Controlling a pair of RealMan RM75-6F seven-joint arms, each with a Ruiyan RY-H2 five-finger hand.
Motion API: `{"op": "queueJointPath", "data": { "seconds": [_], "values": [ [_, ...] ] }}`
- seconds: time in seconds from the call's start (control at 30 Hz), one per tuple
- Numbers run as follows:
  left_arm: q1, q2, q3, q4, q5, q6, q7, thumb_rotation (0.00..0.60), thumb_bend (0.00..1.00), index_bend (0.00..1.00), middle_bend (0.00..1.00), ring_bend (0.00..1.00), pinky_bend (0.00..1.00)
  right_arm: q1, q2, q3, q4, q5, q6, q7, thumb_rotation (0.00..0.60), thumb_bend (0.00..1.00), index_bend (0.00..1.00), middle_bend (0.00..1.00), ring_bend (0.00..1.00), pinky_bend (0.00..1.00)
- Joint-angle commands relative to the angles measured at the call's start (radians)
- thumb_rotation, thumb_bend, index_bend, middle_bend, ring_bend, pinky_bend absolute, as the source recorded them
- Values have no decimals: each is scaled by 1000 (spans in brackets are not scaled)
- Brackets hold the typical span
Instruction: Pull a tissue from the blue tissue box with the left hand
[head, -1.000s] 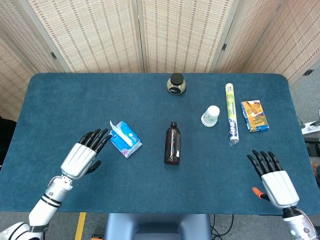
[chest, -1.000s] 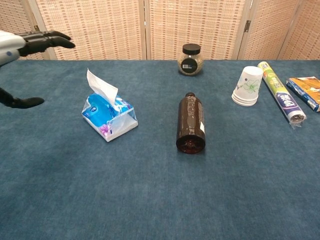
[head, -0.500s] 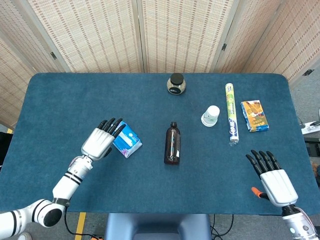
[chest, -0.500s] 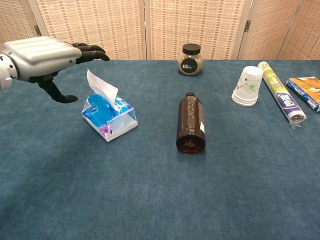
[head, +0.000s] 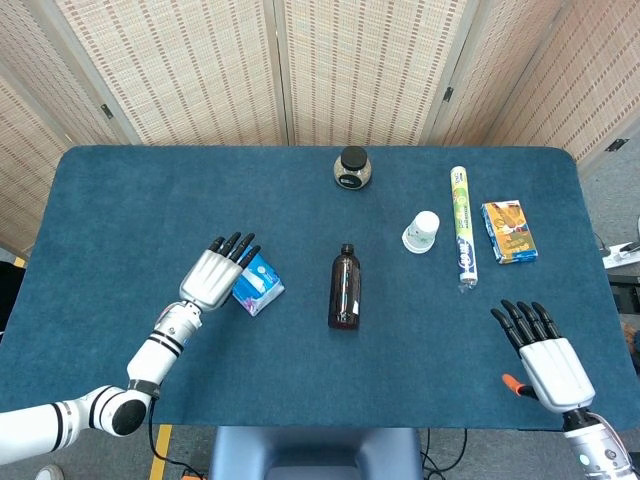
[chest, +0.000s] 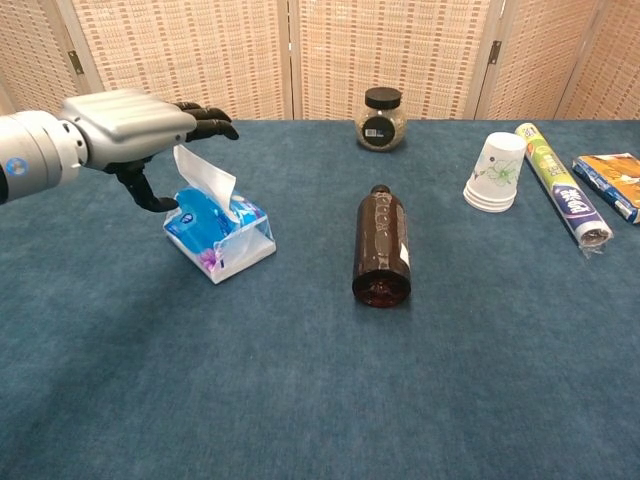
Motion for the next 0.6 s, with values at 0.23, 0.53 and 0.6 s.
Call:
{"op": "queueJointPath", "data": {
  "seconds": [0.23, 0.53, 0.6],
  "values": [
    [-33, -42, 34, 55, -25, 20, -3, 600, 457, 411, 0, 26, 237, 0, -1, -5, -1, -6, 0, -4, 600, 26, 0, 0, 0, 0],
    [-40, -55, 58, 76, -5, 45, -54, 600, 604, 547, 34, 47, 261, 1, 0, -9, -2, -9, -1, -3, 600, 26, 0, 0, 0, 0],
    [-39, -52, 64, 73, 2, 50, -64, 600, 618, 566, 39, 48, 264, 1, -1, -9, -1, -10, 0, -5, 600, 26, 0, 0, 0, 0]
  ]
}}
